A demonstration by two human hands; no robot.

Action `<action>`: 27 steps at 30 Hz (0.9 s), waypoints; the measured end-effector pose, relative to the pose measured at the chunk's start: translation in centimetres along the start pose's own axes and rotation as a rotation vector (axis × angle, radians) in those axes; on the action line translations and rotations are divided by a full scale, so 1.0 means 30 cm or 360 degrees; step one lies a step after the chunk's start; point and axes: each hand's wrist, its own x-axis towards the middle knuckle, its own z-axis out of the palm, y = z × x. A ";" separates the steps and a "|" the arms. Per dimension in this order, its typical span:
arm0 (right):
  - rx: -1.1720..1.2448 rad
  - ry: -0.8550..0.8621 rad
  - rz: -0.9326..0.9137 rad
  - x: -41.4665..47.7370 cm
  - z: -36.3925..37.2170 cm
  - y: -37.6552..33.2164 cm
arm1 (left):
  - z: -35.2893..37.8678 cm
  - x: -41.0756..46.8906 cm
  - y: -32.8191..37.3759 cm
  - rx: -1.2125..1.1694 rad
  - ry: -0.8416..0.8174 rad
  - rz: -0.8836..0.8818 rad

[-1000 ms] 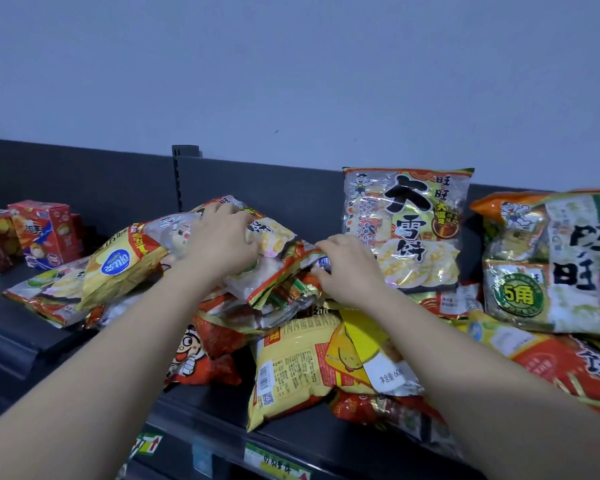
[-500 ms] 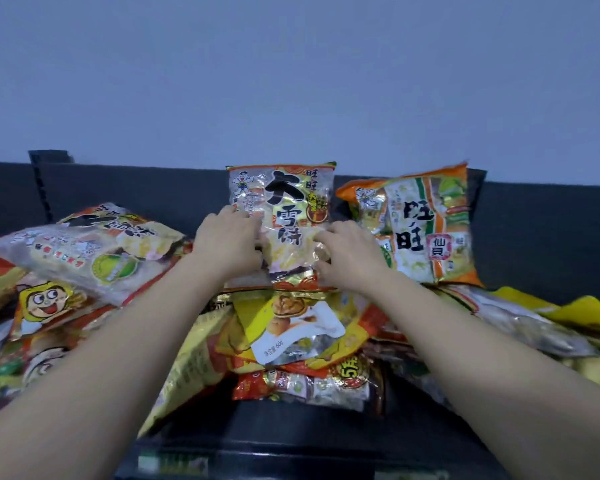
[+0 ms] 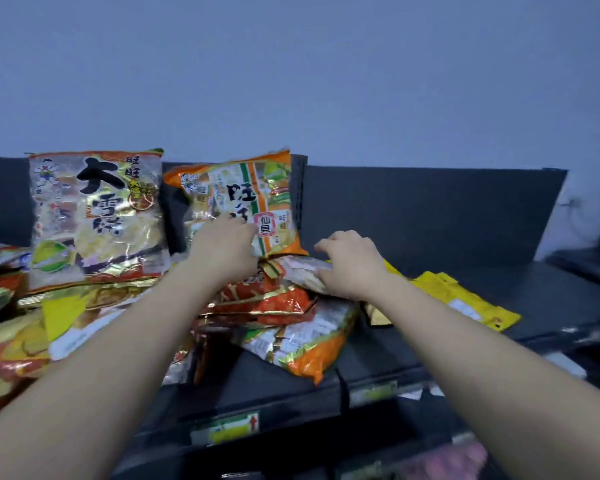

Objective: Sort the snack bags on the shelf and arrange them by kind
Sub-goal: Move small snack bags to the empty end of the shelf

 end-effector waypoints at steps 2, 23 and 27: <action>0.0004 -0.0035 0.0073 -0.058 0.009 0.107 | 0.010 0.019 0.115 -0.0041 0.0002 0.0052; 0.0128 -0.0517 0.0635 -0.200 0.357 0.928 | 0.318 0.381 0.705 -0.0546 -0.0319 -0.0306; 0.0110 -0.0707 0.0686 -0.129 0.464 1.030 | 0.362 0.491 0.726 -0.1031 -0.0387 -0.0320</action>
